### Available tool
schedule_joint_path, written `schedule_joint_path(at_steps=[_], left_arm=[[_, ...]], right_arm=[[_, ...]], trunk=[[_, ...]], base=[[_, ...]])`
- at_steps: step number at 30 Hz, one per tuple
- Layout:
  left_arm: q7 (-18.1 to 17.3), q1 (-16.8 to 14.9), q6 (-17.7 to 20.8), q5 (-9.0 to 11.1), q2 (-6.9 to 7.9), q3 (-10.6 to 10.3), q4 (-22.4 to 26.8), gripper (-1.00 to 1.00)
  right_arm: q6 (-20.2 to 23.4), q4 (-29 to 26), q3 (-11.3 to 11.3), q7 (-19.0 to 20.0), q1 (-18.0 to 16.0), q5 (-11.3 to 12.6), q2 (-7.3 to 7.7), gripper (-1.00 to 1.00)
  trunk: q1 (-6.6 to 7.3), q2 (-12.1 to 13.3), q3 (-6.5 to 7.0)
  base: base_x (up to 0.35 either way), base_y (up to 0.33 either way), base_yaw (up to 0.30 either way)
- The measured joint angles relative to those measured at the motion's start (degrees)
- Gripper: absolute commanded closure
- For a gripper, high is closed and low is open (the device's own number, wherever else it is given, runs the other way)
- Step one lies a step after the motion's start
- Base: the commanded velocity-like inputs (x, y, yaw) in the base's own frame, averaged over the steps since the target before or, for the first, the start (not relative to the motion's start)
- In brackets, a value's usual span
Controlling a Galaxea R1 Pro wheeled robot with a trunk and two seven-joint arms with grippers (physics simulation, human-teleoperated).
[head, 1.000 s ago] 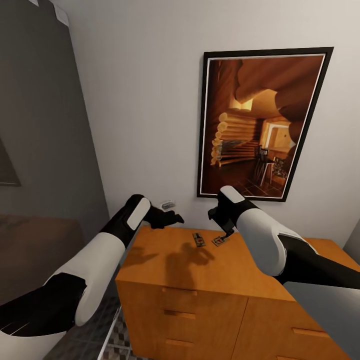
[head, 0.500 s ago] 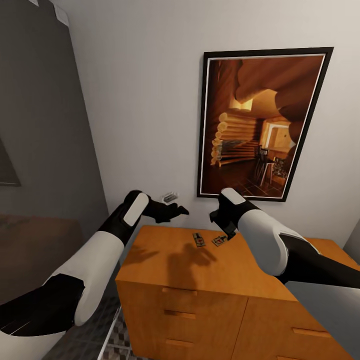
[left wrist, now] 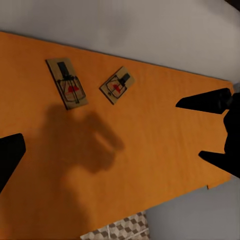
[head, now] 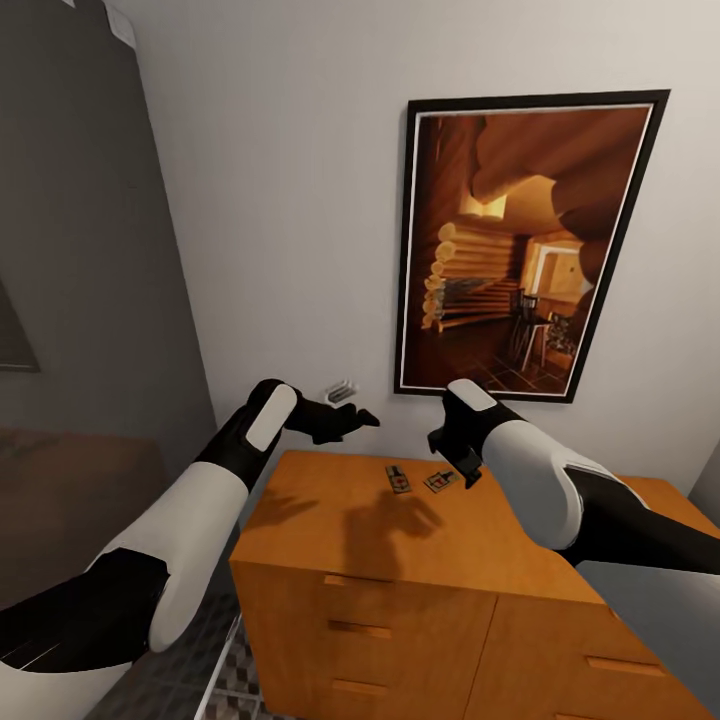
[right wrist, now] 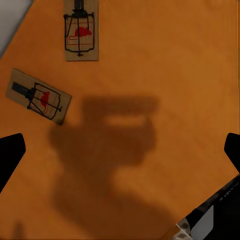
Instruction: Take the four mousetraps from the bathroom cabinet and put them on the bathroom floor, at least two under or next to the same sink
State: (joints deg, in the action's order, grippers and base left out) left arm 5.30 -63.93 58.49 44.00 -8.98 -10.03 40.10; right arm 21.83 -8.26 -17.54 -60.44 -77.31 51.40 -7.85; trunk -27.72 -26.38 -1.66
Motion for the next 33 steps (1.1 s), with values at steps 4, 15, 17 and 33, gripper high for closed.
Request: schedule_joint_path(at_steps=[4,15,17,33], left_arm=[[0.00,0.00,0.00,0.98,0.05,0.04,0.01,-1.00],[0.03,0.00,0.01,4.23,0.14,-0.29,-0.04,-1.00],[0.03,0.00,0.01,4.33,0.20,-0.31,-0.04,-1.00],[0.00,-0.01,0.06,4.53,1.74,-0.47,1.72,-1.00]], right_arm=[[-0.09,0.00,0.00,-0.24,0.00,-0.01,0.12,-1.00],[-1.62,-0.03,0.19,-1.98,0.00,-0.39,0.10,-1.00],[-1.61,-0.05,0.22,-3.52,0.00,-0.48,0.11,-1.00],[0.00,-0.01,0.40,-6.12,-0.09,-0.86,0.09,-1.00]], trunk=[[-0.88,-1.61,-0.72],[-3.30,-6.04,-2.71],[-3.74,-6.84,-3.07],[-6.17,-11.29,-5.06]], base=[[0.000,0.000,0.000],[0.000,0.000,0.000],[0.000,0.000,0.000],[0.000,0.000,0.000]])
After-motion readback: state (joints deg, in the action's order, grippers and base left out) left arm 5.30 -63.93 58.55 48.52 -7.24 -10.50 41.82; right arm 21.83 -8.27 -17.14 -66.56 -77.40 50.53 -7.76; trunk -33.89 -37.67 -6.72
